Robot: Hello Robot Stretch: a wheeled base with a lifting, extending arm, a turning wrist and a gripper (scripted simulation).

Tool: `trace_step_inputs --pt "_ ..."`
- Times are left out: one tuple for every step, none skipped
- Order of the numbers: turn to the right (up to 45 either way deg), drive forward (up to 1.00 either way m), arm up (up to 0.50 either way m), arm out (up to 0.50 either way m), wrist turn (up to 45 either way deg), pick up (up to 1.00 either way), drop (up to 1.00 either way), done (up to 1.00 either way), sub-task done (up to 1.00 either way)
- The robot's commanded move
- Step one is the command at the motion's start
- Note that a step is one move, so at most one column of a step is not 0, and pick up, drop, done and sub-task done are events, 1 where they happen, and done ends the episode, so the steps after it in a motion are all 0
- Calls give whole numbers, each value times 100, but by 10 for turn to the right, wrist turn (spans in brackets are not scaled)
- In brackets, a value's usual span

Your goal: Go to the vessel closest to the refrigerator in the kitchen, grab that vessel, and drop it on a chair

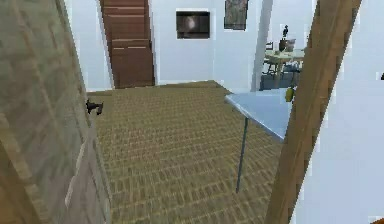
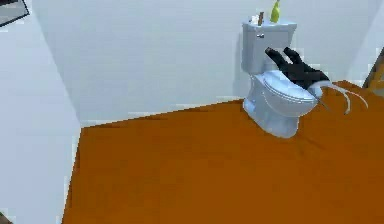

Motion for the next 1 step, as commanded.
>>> trace_step_inputs --pt "0 80 0 0 0 0 0 0 0"
